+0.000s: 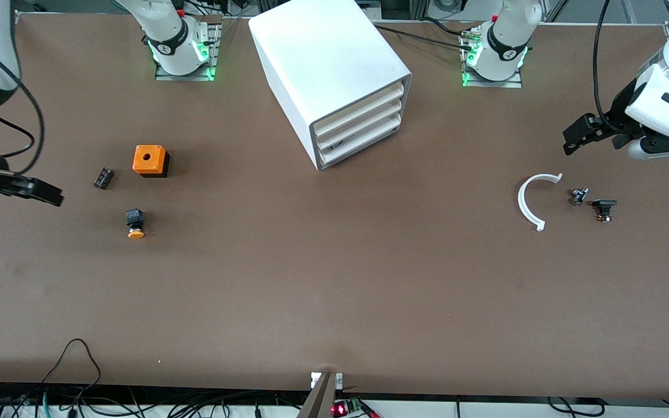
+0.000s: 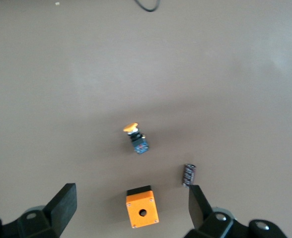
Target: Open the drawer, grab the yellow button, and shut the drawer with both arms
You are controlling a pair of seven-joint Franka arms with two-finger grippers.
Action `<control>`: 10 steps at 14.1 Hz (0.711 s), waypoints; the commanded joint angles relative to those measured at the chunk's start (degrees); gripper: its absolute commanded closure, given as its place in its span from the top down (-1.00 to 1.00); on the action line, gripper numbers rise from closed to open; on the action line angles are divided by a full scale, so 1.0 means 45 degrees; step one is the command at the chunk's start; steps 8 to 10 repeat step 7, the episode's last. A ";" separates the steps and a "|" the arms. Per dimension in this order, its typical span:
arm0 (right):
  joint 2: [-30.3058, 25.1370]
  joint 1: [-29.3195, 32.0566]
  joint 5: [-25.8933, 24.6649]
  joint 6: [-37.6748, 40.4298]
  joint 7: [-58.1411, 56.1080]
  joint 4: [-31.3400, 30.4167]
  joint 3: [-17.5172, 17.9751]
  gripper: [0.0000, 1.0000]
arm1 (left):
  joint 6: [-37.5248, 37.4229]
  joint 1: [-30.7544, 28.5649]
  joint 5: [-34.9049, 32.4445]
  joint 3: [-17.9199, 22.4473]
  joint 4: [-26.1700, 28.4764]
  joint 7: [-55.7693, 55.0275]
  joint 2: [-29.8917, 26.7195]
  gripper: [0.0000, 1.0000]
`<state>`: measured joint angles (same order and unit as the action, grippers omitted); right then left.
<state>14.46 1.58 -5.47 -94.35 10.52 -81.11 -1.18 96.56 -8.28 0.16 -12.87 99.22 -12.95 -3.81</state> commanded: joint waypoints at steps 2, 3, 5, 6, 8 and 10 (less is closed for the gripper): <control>-0.1200 0.0722 -0.0092 -0.0515 -0.1530 -0.1583 0.0125 1.00 | -0.0189 0.0043 0.0199 0.0087 -0.0076 0.0338 0.0006 1.00; -0.1375 0.0800 -0.0073 -0.0885 -0.1691 -0.1856 0.0125 1.00 | -0.0169 0.0043 0.0160 0.0107 -0.0095 0.0473 0.0045 1.00; -0.1727 0.0840 -0.0034 -0.0929 -0.1751 -0.2248 0.0106 1.00 | -0.0149 0.0043 0.0121 0.0146 -0.0134 0.1448 0.0065 1.00; -0.1864 0.0860 -0.0014 -0.0812 -0.2080 -0.2249 0.0048 1.00 | -0.0168 0.0043 0.0121 0.0146 -0.0134 0.1548 0.0065 1.00; -0.1942 0.0860 0.0102 -0.0792 -0.2490 -0.2269 0.0028 1.00 | -0.0169 0.0043 0.0140 0.0146 -0.0134 0.1549 0.0084 1.00; -0.1942 0.0860 0.0102 -0.0792 -0.2490 -0.2269 0.0028 1.00 | -0.0169 0.0043 0.0140 0.0146 -0.0134 0.1549 0.0084 1.00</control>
